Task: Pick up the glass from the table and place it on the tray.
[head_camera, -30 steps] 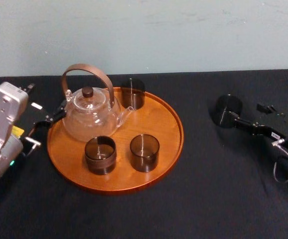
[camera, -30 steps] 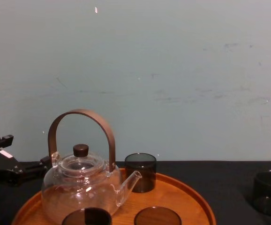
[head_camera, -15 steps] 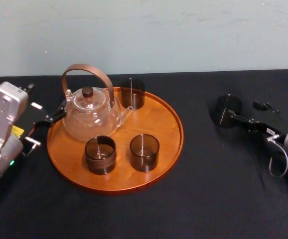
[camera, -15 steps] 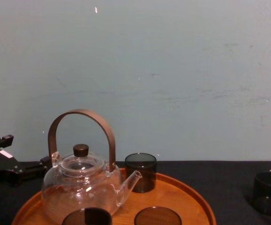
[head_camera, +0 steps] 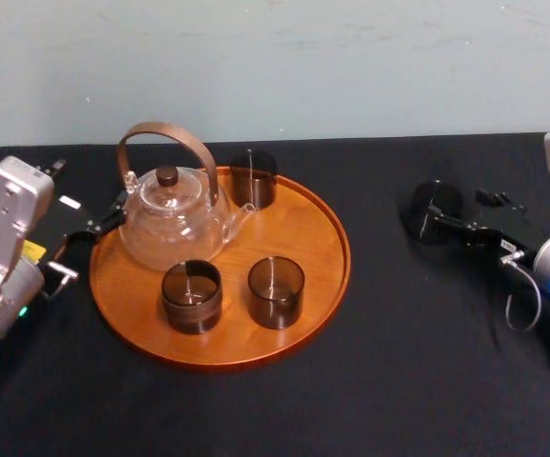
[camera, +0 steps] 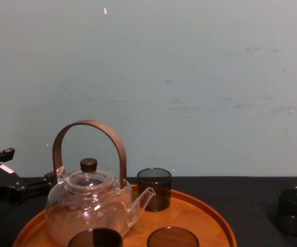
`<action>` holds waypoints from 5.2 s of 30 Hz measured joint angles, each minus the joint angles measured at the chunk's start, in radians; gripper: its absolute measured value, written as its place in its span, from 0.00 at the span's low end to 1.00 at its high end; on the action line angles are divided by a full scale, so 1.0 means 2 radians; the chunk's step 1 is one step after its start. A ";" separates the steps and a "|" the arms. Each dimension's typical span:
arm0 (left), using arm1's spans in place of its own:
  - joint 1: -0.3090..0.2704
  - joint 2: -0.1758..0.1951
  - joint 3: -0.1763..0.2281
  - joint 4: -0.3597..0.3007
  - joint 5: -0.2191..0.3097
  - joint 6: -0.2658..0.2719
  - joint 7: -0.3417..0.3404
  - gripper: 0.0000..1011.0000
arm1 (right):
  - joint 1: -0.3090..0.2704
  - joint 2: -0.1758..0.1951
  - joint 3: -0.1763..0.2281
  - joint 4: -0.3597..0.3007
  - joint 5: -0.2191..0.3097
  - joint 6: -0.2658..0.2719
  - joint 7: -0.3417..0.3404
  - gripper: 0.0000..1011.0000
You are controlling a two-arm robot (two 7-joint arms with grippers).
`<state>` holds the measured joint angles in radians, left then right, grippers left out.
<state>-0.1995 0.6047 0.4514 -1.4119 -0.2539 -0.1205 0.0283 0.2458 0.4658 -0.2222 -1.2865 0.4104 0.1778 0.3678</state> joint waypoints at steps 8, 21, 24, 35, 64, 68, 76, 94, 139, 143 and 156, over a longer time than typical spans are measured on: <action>0.000 0.000 0.000 0.000 0.000 0.000 0.000 0.99 | 0.015 -0.006 -0.004 0.020 -0.003 -0.004 0.006 0.99; 0.000 0.000 0.000 0.000 0.000 0.000 0.000 0.99 | 0.047 -0.022 -0.013 0.071 -0.010 -0.015 0.014 0.99; 0.000 0.000 0.000 0.000 0.000 0.000 0.000 0.99 | 0.053 -0.025 -0.015 0.082 -0.012 -0.018 0.016 0.99; 0.000 0.000 0.000 0.000 0.000 0.000 0.000 0.99 | 0.068 -0.034 -0.019 0.109 -0.017 -0.025 0.023 0.99; 0.000 0.000 0.000 0.000 0.000 0.000 0.000 0.99 | 0.069 -0.033 -0.019 0.110 -0.018 -0.025 0.026 0.89; 0.000 0.000 0.000 0.000 0.000 0.000 0.000 0.99 | 0.069 -0.033 -0.019 0.110 -0.018 -0.025 0.026 0.89; 0.000 0.000 0.000 0.000 0.000 0.000 0.000 0.99 | 0.065 -0.032 -0.018 0.103 -0.014 -0.022 0.028 0.90; 0.000 0.000 0.000 0.000 0.000 0.000 0.000 0.99 | 0.021 -0.008 -0.015 0.003 -0.004 -0.005 0.025 0.90; 0.000 0.000 0.000 0.000 0.000 0.000 0.000 0.99 | 0.073 -0.052 -0.102 0.025 -0.025 -0.023 0.053 0.90; 0.000 0.000 0.000 0.000 0.000 0.000 0.000 0.99 | 0.082 -0.058 -0.107 0.039 -0.026 -0.026 0.057 0.90; 0.000 0.000 0.000 0.000 0.000 0.000 0.000 0.99 | 0.110 -0.077 -0.116 0.088 -0.029 -0.042 0.069 0.90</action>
<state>-0.1995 0.6047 0.4514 -1.4120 -0.2539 -0.1206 0.0283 0.4655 0.3126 -0.4542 -1.1106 0.3527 0.0933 0.5057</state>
